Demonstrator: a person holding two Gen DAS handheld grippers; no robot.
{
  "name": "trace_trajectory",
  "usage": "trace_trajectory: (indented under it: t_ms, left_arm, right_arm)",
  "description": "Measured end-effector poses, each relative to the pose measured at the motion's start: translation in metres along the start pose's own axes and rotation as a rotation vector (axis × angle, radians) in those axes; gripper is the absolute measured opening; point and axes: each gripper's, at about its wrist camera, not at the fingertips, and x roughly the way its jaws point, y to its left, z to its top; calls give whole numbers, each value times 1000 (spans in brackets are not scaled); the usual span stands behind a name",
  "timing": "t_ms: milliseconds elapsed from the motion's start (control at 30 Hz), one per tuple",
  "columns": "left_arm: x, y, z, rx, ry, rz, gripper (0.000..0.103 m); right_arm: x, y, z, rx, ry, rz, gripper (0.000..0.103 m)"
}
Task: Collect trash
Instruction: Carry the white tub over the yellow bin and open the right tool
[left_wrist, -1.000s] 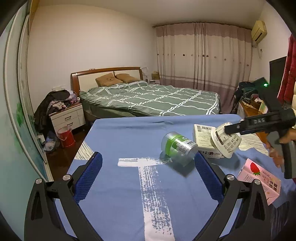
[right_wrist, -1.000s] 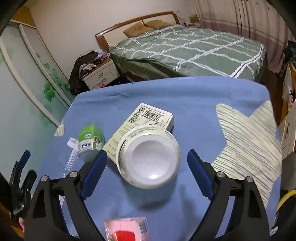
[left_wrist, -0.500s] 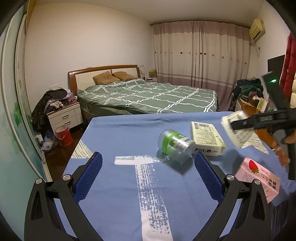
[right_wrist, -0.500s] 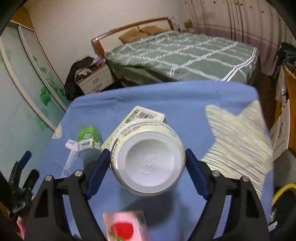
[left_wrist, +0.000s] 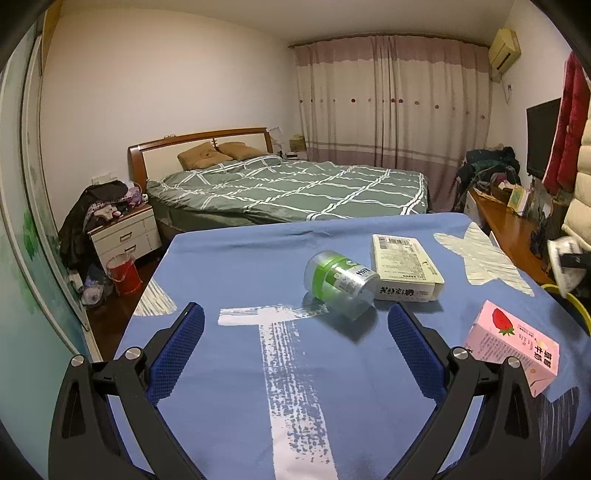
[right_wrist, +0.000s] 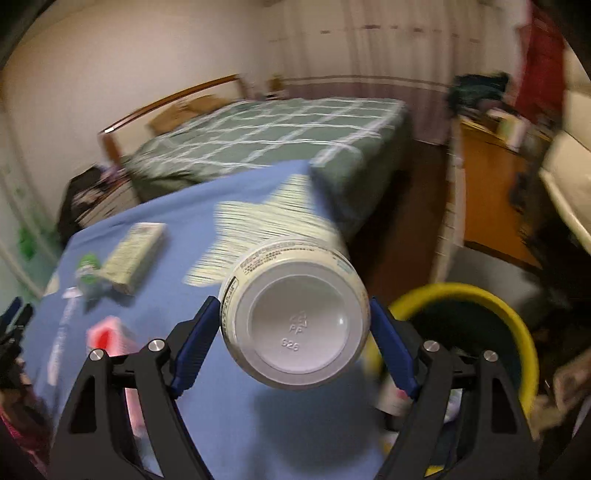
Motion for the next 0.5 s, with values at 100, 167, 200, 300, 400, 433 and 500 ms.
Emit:
trace_trajectory:
  t_ms: [100, 167, 200, 300, 400, 433, 500]
  left_arm:
    - [3, -4, -1, 8, 10, -22, 98]
    - [3, -8, -2, 18, 17, -31, 98]
    - [3, -9, -2, 22, 14, -32, 98]
    - [1, -11, -2, 33, 1, -37, 98]
    - [0, -12, -2, 36, 3, -46, 98]
    - [0, -13, -2, 37, 4, -47, 98]
    - [-1, -14, -2, 42, 3, -51, 98]
  right_arm:
    - [-4, -36, -15, 61, 11, -72, 77]
    - [-2, -59, -23, 100, 24, -113, 77]
    - [-1, -66, -26, 114, 28, -121, 77]
    - [1, -89, -34, 152, 40, -160, 77]
    - [3, -100, -39, 163, 56, -193, 77]
    - [4, -105, -40, 172, 53, -197, 78]
    - [3, -107, -40, 182, 49, -199, 82]
